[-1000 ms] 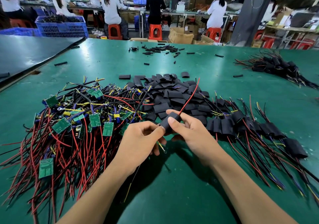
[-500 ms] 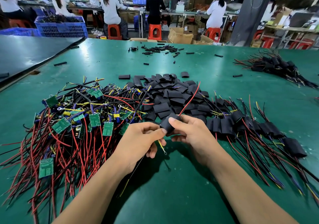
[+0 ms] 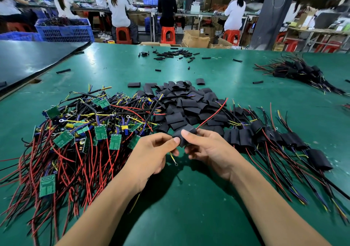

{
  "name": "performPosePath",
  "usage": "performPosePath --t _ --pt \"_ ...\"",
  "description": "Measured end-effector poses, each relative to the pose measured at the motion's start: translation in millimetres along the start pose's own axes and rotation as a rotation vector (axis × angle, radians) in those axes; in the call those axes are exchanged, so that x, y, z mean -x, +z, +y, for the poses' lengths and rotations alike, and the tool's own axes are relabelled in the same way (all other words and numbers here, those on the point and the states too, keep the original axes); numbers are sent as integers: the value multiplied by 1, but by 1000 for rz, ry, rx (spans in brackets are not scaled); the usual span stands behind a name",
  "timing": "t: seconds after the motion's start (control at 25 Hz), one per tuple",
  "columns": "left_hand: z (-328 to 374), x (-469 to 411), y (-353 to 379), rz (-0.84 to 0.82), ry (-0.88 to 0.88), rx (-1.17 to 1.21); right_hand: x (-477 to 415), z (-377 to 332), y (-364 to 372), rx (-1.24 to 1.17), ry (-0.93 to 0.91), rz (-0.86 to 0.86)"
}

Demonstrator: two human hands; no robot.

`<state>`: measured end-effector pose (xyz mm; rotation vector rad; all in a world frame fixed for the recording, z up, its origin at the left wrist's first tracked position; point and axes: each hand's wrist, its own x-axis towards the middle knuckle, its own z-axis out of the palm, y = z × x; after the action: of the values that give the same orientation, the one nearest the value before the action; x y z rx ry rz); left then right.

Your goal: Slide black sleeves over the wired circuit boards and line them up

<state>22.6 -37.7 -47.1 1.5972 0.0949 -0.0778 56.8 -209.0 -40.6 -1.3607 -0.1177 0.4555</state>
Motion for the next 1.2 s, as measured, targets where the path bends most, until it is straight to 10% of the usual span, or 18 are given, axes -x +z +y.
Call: performPosePath --t 0.16,0.48,0.88,1.2 --pt "2 0 0 -29 0 36 1 -2 5 -10 12 41" --pt "6 -7 -2 -8 -135 342 4 -24 -2 -764 -213 390" --pt "1 -5 -1 -72 -100 156 7 -27 -27 -1152 -238 499" --pt "-1 5 10 -18 100 -260 -3 -12 -13 -758 -209 510"
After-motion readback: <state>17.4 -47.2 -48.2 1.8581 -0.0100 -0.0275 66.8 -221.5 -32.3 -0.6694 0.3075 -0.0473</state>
